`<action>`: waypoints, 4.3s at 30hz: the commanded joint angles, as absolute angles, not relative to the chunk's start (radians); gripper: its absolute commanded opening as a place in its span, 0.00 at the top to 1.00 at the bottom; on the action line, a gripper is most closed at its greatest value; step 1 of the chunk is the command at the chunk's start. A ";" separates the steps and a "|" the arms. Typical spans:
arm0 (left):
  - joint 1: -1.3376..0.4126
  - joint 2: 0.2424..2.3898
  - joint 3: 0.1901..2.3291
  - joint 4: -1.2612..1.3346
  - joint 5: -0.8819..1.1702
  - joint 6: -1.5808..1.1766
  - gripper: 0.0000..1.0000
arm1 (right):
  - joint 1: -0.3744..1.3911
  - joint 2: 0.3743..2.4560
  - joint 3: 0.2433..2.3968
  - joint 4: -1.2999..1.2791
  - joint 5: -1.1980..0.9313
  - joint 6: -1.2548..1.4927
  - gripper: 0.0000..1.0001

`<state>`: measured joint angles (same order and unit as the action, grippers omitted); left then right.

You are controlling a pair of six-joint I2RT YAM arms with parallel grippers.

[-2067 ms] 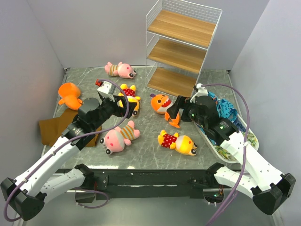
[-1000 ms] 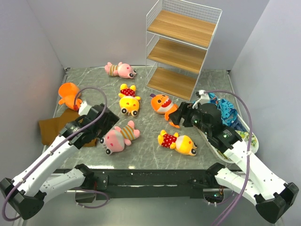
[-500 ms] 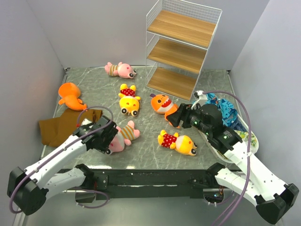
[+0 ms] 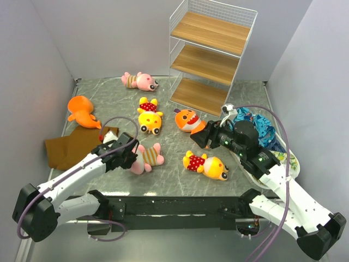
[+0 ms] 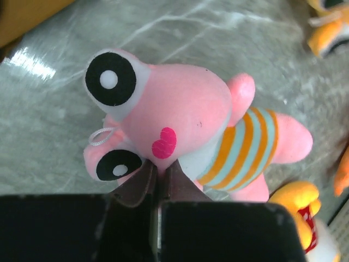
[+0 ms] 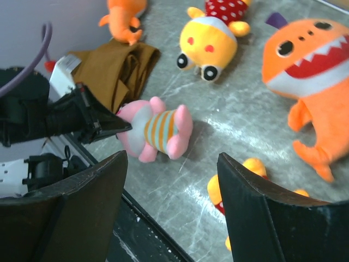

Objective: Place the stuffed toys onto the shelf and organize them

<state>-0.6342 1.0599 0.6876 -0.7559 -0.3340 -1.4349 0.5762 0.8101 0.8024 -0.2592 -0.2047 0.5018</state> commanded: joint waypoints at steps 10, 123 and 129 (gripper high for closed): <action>-0.634 0.933 0.864 -0.552 -0.128 -0.712 0.99 | 0.695 0.854 0.756 0.080 -0.313 0.061 0.21; -0.321 1.003 1.044 -0.322 -0.291 -0.496 0.04 | 0.977 1.117 1.193 0.061 0.302 -1.037 1.00; -0.324 0.985 0.996 -0.298 -0.274 -0.445 0.04 | 0.790 1.270 1.434 0.129 0.298 -1.098 1.00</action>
<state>-0.3202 0.9932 0.9749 -0.3897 -0.2394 -0.4808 0.8799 1.2060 1.2934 0.0154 0.2798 -1.0420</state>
